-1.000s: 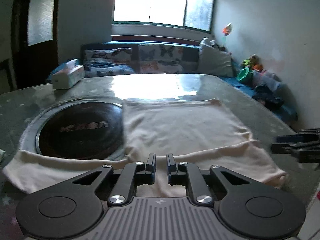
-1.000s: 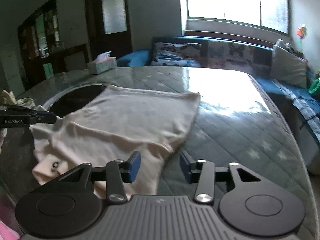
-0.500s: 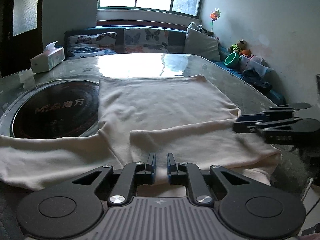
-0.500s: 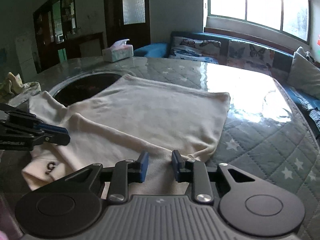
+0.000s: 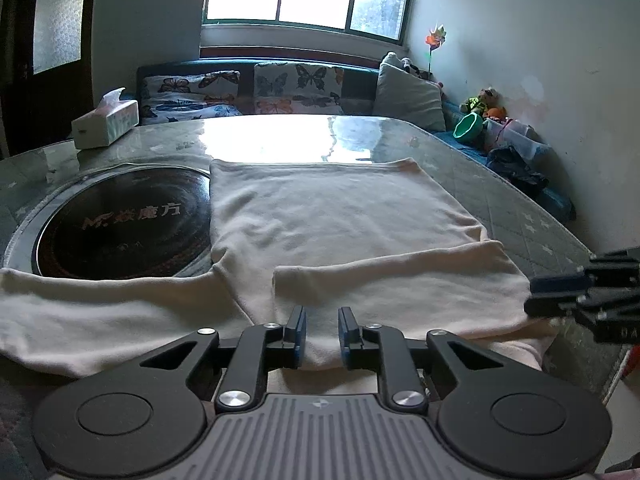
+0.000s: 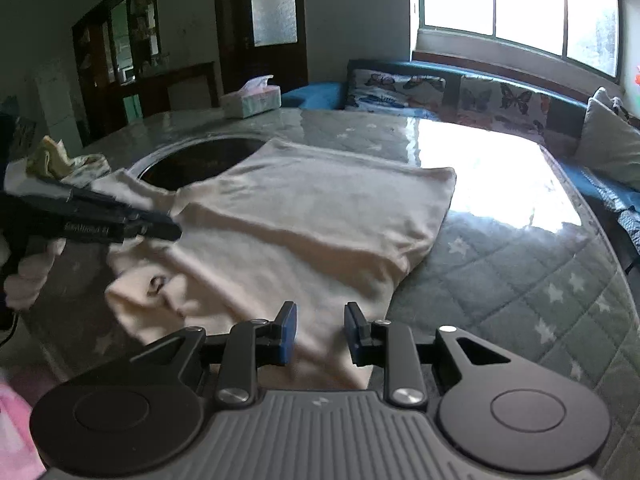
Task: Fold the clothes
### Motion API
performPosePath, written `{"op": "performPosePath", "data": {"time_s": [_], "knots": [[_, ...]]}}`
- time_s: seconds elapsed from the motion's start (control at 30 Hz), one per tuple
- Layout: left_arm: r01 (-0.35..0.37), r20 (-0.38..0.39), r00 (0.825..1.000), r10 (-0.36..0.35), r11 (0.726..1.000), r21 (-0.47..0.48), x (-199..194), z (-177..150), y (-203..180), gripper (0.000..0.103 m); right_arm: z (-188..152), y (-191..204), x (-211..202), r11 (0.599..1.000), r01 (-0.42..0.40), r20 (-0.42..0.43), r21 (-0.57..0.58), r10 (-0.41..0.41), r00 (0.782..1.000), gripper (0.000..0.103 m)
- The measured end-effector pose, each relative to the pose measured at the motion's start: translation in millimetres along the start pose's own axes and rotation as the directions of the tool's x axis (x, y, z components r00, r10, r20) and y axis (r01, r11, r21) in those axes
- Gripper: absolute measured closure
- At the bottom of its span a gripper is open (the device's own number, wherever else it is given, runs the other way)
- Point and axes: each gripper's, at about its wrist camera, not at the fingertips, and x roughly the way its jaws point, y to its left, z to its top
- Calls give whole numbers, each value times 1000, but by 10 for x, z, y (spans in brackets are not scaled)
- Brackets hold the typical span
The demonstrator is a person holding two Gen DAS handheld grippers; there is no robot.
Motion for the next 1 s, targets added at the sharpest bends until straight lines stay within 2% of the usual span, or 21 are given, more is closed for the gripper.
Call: {"op": "performPosePath", "data": {"time_s": [0.17,0.3,0.5,0.8,1.0], "knots": [[-9,5,1000,9,1000,-1,-57,-22,-3,83,-27,33,-8,1000,-7,-7,-8,7,1000,78],[-24,12,1000,24,1000,-19,-109,-40,41,75,40,49,6,1000,-23,9,-11,23,1000,77],[-57,18,998,58,997,-57,-201,-77,154,72,57,130,98,999,-26,-13,-41,25,1000,74],[-153,44,986,161,977,-152,-414,-150,516,69,398,419,257,983,-101,-2,-152,102,995,75],[-241,41,966,256,944,-224,-539,-194,806,67,587,727,556,956,-177,-23,-235,176,984,75]]}}
